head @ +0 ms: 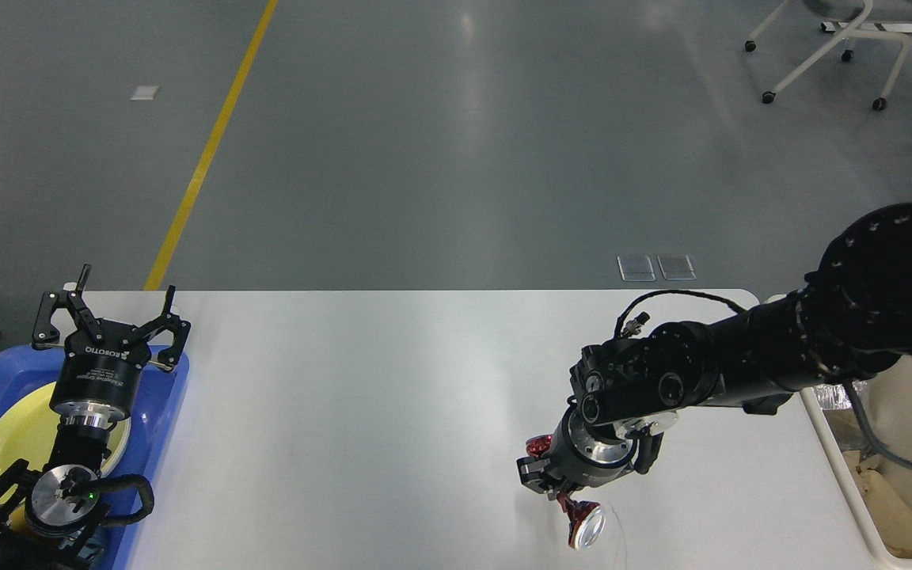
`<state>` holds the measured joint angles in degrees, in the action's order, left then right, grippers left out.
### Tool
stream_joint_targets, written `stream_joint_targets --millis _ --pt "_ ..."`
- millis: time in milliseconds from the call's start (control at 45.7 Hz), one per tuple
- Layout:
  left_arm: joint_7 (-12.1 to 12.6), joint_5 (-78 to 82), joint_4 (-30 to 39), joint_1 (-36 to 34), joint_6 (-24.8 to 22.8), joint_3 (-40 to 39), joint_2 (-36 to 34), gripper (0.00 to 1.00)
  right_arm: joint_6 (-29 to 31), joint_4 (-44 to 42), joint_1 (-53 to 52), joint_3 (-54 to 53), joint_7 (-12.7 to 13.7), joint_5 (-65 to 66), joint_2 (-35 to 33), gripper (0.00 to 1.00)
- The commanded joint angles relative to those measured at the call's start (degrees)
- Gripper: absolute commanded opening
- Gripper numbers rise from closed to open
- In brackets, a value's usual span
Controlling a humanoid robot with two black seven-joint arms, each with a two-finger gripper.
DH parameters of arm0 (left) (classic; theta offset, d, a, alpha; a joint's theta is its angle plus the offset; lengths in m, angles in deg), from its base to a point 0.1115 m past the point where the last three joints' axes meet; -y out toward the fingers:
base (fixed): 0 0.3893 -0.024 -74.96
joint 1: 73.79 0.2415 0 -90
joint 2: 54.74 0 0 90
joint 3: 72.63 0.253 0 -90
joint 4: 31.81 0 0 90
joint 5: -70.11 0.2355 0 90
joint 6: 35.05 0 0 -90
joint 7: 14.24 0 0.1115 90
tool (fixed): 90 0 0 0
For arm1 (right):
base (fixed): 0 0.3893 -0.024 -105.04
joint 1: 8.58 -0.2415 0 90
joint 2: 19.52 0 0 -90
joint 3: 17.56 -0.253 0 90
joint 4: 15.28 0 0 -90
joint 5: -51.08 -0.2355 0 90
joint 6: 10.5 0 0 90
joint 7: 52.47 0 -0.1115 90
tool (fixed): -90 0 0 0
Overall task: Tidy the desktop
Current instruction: 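Lift the red wrapper and carry it over the white bin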
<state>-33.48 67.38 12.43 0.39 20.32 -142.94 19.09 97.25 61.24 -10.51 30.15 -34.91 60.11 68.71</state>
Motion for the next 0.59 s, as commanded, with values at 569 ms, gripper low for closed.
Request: stream_joint_targets --millis 569 --pt "0.0 0.0 0.0 0.0 0.0 0.0 0.0 0.96 7.7 18.5 -37.6 19.8 -14.3 -8.3 -11.1 0.0"
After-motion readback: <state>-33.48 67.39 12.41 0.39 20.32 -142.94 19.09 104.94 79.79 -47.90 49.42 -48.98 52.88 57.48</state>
